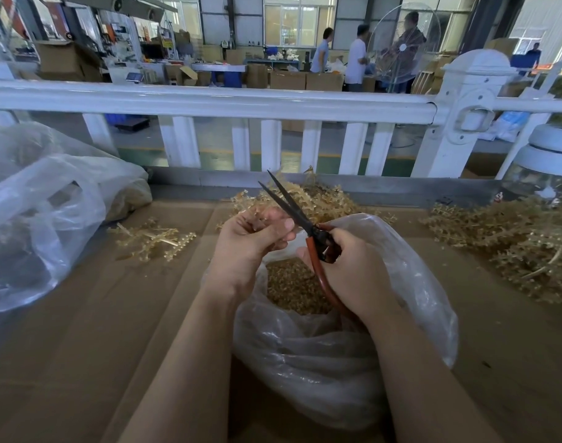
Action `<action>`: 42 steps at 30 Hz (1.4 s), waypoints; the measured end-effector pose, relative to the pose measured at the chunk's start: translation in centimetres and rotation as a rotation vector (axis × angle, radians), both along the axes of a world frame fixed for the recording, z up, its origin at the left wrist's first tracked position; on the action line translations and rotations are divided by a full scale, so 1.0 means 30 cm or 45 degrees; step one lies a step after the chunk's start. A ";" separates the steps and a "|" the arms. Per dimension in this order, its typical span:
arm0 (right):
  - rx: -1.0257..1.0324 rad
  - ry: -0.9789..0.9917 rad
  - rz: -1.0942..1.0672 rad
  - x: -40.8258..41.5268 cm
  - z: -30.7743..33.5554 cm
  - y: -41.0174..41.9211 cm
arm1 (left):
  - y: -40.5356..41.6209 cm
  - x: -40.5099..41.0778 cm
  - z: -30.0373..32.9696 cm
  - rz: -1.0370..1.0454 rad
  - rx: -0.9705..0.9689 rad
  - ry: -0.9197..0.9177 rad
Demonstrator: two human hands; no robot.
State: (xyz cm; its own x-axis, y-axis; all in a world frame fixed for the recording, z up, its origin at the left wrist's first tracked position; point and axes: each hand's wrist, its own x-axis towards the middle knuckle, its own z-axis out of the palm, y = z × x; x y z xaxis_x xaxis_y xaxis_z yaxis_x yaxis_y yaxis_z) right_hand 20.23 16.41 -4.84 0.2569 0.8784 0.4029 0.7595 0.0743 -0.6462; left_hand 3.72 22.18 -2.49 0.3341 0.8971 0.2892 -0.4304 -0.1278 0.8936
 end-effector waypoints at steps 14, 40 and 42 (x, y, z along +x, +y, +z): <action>0.026 -0.105 0.043 -0.002 0.005 -0.013 | -0.004 -0.009 0.006 0.076 0.091 -0.079; 0.128 -0.150 -0.032 -0.021 0.016 -0.021 | -0.006 -0.010 0.016 0.137 0.058 -0.084; 0.135 -0.141 -0.045 -0.022 0.016 -0.019 | -0.003 -0.014 0.013 0.154 0.039 -0.061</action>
